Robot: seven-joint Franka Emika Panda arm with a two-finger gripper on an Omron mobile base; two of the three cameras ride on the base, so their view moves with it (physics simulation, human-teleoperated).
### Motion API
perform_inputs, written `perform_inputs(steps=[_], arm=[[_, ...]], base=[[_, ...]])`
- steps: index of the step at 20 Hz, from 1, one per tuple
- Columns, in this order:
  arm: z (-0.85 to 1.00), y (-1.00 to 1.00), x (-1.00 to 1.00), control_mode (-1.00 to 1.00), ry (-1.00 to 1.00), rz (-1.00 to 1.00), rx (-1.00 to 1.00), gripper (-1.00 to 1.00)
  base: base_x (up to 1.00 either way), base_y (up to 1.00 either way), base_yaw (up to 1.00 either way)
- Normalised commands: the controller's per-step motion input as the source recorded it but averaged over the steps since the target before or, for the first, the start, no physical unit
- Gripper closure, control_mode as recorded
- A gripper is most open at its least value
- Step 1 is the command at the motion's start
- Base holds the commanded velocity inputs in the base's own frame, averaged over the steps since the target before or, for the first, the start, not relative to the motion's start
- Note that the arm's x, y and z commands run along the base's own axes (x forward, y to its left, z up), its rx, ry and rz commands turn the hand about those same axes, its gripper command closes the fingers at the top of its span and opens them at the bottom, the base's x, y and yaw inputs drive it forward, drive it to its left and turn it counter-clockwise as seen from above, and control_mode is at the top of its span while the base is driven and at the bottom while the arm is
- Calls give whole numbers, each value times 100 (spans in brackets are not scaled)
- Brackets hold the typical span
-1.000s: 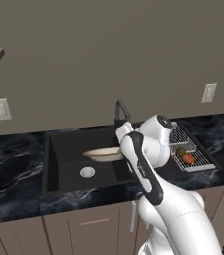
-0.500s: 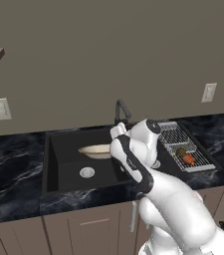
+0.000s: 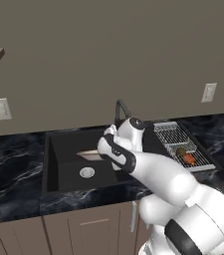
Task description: Dump the kiwi and sweet potato from the bowl so the bowl can be washed. Place the bowl in the sink after clearing the leftovers.
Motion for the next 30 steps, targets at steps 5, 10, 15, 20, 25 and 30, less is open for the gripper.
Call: perform_inputs(steps=[5, 10, 15, 20, 25, 30], arm=[[-32, 19, 0, -100, 24, 0, -12, 100], [-34, 19, 1, -100, 6, 0, -7, 100], [-50, 18, 9, -100, 0, 0, -4, 100], [-56, 18, 19, -100, 0, 0, -9, 100], [-58, 16, 31, -100, 0, -1, -10, 100], [-21, 2, 25, -100, 0, -2, -3, -100]], base=[[0, 0, 0], [0, 0, 0], [0, 0, 0], [0, 0, 0], [0, 0, 0], [0, 0, 0]])
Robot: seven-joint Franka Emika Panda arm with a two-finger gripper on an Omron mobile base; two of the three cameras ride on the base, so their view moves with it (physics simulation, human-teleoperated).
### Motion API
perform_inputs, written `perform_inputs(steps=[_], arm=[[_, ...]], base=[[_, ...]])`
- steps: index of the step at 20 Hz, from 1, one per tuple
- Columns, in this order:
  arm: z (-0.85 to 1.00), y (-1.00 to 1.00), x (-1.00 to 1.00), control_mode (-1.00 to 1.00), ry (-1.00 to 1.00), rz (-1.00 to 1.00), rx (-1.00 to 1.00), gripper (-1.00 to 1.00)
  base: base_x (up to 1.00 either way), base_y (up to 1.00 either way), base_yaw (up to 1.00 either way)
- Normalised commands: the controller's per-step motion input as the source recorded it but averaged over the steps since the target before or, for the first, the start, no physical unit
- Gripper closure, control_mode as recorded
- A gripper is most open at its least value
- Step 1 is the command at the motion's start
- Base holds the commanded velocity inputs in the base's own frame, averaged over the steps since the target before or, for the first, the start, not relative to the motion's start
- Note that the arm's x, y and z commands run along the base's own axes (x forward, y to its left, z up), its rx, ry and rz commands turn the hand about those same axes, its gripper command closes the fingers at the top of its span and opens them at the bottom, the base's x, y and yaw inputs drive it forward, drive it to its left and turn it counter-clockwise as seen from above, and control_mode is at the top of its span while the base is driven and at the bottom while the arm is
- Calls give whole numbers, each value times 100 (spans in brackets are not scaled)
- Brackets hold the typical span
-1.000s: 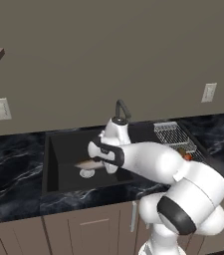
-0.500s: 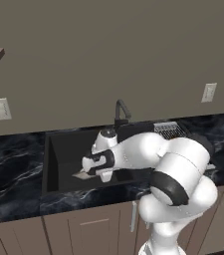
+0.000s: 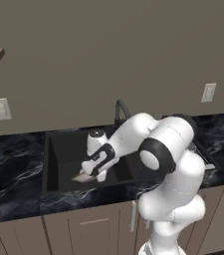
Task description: Dump the kiwi and sweet potato from the bowl so the bowl can be washed. Place the bowl in the sink after clearing the leftovers.
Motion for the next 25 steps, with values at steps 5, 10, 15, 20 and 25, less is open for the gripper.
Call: perform_inputs(steps=[5, 10, 15, 20, 25], arm=[[50, 9, 1, -100, 0, -10, 0, -100], [100, 17, -18, -100, -2, -17, 0, -100], [100, 0, -67, -100, -12, -13, 2, -100], [100, -32, -92, -100, -22, -7, 8, -100], [74, -83, -100, -100, -37, 1, 24, -100]], base=[[0, 0, 0], [0, 0, 0], [0, 0, 0], [0, 0, 0], [0, 0, 0]])
